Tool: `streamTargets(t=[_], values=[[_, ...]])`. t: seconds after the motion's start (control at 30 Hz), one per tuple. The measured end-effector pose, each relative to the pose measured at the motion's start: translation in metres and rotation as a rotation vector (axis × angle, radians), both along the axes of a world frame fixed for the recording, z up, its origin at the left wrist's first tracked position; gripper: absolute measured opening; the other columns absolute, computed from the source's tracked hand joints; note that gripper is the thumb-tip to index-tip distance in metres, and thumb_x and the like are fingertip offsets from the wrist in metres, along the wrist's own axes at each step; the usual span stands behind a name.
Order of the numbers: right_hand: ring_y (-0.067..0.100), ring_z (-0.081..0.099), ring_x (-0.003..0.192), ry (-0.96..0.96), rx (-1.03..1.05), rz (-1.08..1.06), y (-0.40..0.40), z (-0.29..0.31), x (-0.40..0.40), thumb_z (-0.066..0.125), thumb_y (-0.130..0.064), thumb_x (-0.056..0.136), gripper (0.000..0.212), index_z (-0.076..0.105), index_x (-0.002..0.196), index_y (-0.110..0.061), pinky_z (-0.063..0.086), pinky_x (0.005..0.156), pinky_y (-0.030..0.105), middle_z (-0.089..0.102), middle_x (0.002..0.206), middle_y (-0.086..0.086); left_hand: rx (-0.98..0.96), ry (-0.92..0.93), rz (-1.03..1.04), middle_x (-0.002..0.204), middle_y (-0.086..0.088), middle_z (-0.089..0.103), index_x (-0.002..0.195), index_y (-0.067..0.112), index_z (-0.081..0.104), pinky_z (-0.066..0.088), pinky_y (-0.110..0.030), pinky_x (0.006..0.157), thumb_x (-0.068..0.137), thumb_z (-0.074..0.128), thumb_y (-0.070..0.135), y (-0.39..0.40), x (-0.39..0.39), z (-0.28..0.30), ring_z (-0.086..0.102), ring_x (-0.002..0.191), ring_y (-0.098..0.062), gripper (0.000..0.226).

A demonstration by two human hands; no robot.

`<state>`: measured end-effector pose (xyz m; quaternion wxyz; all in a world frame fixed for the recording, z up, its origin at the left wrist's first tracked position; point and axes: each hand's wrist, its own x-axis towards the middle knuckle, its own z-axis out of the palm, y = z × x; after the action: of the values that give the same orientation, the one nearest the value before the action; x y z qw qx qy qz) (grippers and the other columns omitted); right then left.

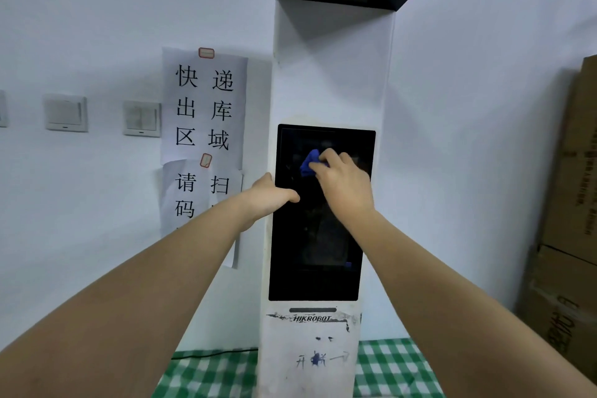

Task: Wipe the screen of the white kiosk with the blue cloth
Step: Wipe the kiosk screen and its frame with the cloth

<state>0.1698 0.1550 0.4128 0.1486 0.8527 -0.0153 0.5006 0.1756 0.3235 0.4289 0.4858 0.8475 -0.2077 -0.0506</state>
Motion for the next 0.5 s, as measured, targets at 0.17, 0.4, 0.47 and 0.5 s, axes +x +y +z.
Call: streamTargets(t=[0.17,0.4,0.47,0.5], values=[[0.024,0.051,0.097,-0.168,0.431,-0.023,-0.012,0.022,-0.004,0.052,-0.013,0.091,0.026,0.065,0.113,-0.017,0.035,0.059,0.030,0.055,0.113,0.003,0.016,0.001,-0.007,0.154,-0.008,0.025,0.151,0.015,0.014,0.032,-0.034,0.106,0.091,0.055,0.030,0.004,-0.002,0.001,0.035,0.135,-0.028,0.074],[0.026,0.055,0.084,-0.007,0.241,0.063,0.026,-0.004,0.008,0.069,-0.011,0.079,0.025,0.068,0.104,-0.013,0.034,0.048,0.029,0.056,0.103,0.007,0.033,0.002,0.010,0.150,-0.010,0.031,0.150,0.014,0.015,0.034,-0.032,0.101,0.090,0.056,0.030,0.007,0.000,-0.004,0.037,0.131,-0.027,0.074],[0.026,0.056,0.080,0.020,0.073,0.036,0.016,0.001,0.007,0.074,-0.011,0.074,0.026,0.070,0.100,-0.015,0.030,0.046,0.026,0.057,0.099,0.007,0.034,0.004,0.008,0.150,-0.010,0.031,0.150,0.014,0.016,0.035,-0.032,0.102,0.090,0.056,0.030,0.008,0.001,-0.004,0.037,0.131,-0.027,0.074],[0.027,0.055,0.085,0.018,0.082,0.014,0.011,0.006,0.004,0.069,-0.014,0.079,0.025,0.069,0.103,-0.016,0.032,0.048,0.028,0.057,0.103,0.007,0.034,0.004,0.008,0.151,-0.010,0.030,0.150,0.014,0.016,0.034,-0.033,0.103,0.090,0.056,0.030,0.008,0.001,-0.003,0.036,0.132,-0.027,0.074]])
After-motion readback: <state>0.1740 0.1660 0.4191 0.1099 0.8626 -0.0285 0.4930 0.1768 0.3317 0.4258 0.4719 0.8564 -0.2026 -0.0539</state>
